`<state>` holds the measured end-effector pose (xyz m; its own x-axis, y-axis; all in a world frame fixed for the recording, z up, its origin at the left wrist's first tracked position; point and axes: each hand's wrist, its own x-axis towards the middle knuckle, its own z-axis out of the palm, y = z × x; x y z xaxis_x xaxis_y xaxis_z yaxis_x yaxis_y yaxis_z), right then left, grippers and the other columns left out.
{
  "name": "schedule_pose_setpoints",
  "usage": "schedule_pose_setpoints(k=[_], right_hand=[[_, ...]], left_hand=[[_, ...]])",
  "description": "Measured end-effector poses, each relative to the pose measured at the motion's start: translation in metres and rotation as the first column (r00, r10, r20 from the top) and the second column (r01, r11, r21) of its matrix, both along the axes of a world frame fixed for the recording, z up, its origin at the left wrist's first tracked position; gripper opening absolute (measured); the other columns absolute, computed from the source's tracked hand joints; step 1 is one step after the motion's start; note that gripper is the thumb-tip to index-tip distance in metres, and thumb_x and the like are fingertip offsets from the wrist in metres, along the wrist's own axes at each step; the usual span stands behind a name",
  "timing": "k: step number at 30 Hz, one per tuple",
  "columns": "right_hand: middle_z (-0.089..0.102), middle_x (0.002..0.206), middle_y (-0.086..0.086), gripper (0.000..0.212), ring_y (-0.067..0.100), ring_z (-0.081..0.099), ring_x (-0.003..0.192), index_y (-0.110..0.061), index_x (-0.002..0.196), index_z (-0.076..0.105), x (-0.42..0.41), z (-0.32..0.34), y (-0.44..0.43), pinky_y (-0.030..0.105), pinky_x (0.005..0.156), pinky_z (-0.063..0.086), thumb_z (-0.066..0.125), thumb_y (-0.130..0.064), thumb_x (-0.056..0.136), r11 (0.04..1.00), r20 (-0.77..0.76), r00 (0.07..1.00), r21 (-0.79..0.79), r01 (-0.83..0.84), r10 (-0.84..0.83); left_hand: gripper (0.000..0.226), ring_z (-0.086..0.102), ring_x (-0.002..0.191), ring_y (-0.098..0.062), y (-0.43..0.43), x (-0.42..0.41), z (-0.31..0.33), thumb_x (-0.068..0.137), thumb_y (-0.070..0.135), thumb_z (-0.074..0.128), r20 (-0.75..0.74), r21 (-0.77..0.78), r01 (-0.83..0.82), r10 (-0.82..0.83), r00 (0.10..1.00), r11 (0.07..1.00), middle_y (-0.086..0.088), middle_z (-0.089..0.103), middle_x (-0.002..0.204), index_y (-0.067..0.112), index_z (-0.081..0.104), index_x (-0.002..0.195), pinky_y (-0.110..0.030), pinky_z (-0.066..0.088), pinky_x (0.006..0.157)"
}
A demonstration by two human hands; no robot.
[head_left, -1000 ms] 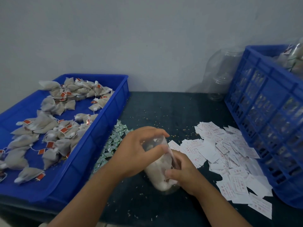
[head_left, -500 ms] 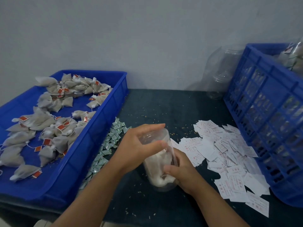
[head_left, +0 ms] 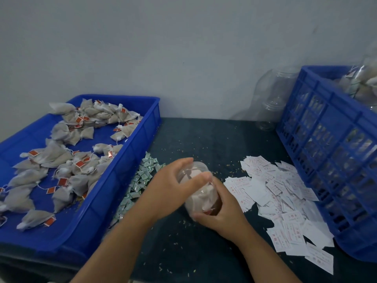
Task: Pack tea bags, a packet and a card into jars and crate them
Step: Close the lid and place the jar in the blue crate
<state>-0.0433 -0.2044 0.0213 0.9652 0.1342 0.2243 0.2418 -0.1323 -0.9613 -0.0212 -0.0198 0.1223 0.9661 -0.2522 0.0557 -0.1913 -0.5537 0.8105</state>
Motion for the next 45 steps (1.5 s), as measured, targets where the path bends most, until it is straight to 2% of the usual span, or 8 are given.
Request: schedule_pose_setpoints(k=[4, 8, 16, 23, 28, 33, 38, 45], right_hand=[[0.077, 0.112, 0.004, 0.055, 0.024, 0.073, 0.104, -0.03, 0.125, 0.07, -0.009, -0.006, 0.0, 0.036, 0.088, 0.058, 0.081, -0.023, 0.072, 0.984, -0.091, 0.992, 0.164, -0.076, 0.091], [0.065, 0.118, 0.021, 0.111, 0.031, 0.065, 0.11, 0.01, 0.141, 0.047, -0.009, 0.001, -0.007, 0.042, 0.091, 0.053, 0.099, -0.044, 0.059, 0.873, -0.258, 0.878, 0.396, -0.285, 0.404], [0.069, 0.144, 0.003, 0.068, 0.022, 0.067, 0.132, -0.032, 0.154, 0.046, -0.014, 0.026, 0.004, 0.034, 0.103, 0.057, 0.076, -0.048, 0.095, 0.983, -0.236, 0.957, 0.107, -0.149, 0.171], [0.046, 0.145, -0.04, 0.117, -0.002, 0.061, 0.131, -0.071, 0.159, 0.009, -0.034, 0.064, -0.023, 0.032, 0.104, 0.056, 0.084, -0.079, 0.07, 0.971, -0.03, 0.999, -0.237, 0.018, -0.026], [0.046, 0.131, -0.033, 0.1, -0.004, 0.055, 0.115, -0.071, 0.154, 0.024, -0.046, 0.113, -0.042, 0.027, 0.097, 0.049, 0.064, -0.099, 0.067, 0.731, 0.057, 0.998, -0.68, 0.06, -0.03], [0.046, 0.125, -0.028, 0.075, -0.001, 0.055, 0.112, -0.062, 0.15, 0.036, -0.072, 0.168, -0.085, 0.028, 0.097, 0.052, 0.065, -0.082, 0.084, 0.659, 0.157, 0.981, -0.728, 0.191, -0.111], [0.055, 0.127, -0.032, 0.081, -0.009, 0.057, 0.109, -0.062, 0.151, 0.042, -0.093, 0.266, -0.156, 0.02, 0.089, 0.046, 0.052, -0.093, 0.077, 0.493, 0.398, 0.858, -0.704, 0.512, -0.323], [0.064, 0.134, -0.006, 0.084, 0.016, 0.057, 0.112, -0.046, 0.148, 0.057, -0.063, 0.356, -0.265, 0.038, 0.093, 0.043, 0.072, -0.083, 0.075, 0.127, 0.401, 0.741, -0.831, 0.542, -0.539]], left_hand=[[0.072, 0.057, 0.112, 0.018, -0.016, -0.011, 0.004, 0.063, 0.067, 0.076, 0.042, -0.053, -0.003, 0.005, 0.999, 0.999, 0.029, 0.066, 0.123, 0.043, 0.065, 0.131, -0.015, 0.048, 0.097], [0.066, 0.063, 0.122, 0.002, 0.003, -0.006, 0.012, 0.067, 0.051, 0.082, -0.113, -0.222, 0.285, -0.314, 0.943, 0.933, 0.022, 0.068, 0.13, 0.045, 0.067, 0.131, -0.025, 0.053, 0.101], [0.064, 0.071, 0.113, -0.011, -0.004, -0.024, -0.035, 0.079, 0.05, 0.084, -0.044, -0.452, 0.051, -0.079, 0.996, 0.891, 0.013, 0.071, 0.125, 0.039, 0.054, 0.135, -0.022, 0.059, 0.084], [0.055, 0.071, 0.106, -0.005, -0.009, -0.038, -0.035, 0.087, 0.045, 0.081, 0.128, -0.288, 0.197, -0.167, 0.978, 0.937, 0.018, 0.071, 0.123, 0.047, 0.054, 0.135, -0.018, 0.058, 0.083], [0.063, 0.066, 0.101, 0.009, -0.056, -0.039, -0.031, 0.074, 0.017, 0.091, 0.309, -0.164, 0.171, -0.115, 0.944, 0.972, 0.016, 0.074, 0.101, 0.031, 0.065, 0.13, -0.021, 0.057, 0.088], [0.114, 0.053, 0.138, -0.005, -0.064, -0.028, -0.021, 0.066, 0.071, 0.085, 0.156, -0.344, 0.482, -0.457, 0.876, 0.806, 0.017, 0.047, 0.157, 0.046, 0.024, 0.16, -0.029, 0.053, 0.101], [0.042, 0.062, 0.111, 0.012, -0.091, 0.001, -0.035, 0.086, 0.078, 0.053, 0.186, -0.192, 0.231, -0.196, 0.963, 0.954, 0.037, 0.065, 0.119, 0.062, 0.058, 0.123, -0.02, 0.051, 0.084], [0.012, 0.065, 0.087, 0.008, -0.127, 0.029, -0.11, 0.093, 0.058, 0.063, 0.143, 0.108, 0.09, -0.105, 0.984, 0.99, 0.03, 0.068, 0.089, 0.047, 0.068, 0.093, -0.02, 0.051, 0.071]])
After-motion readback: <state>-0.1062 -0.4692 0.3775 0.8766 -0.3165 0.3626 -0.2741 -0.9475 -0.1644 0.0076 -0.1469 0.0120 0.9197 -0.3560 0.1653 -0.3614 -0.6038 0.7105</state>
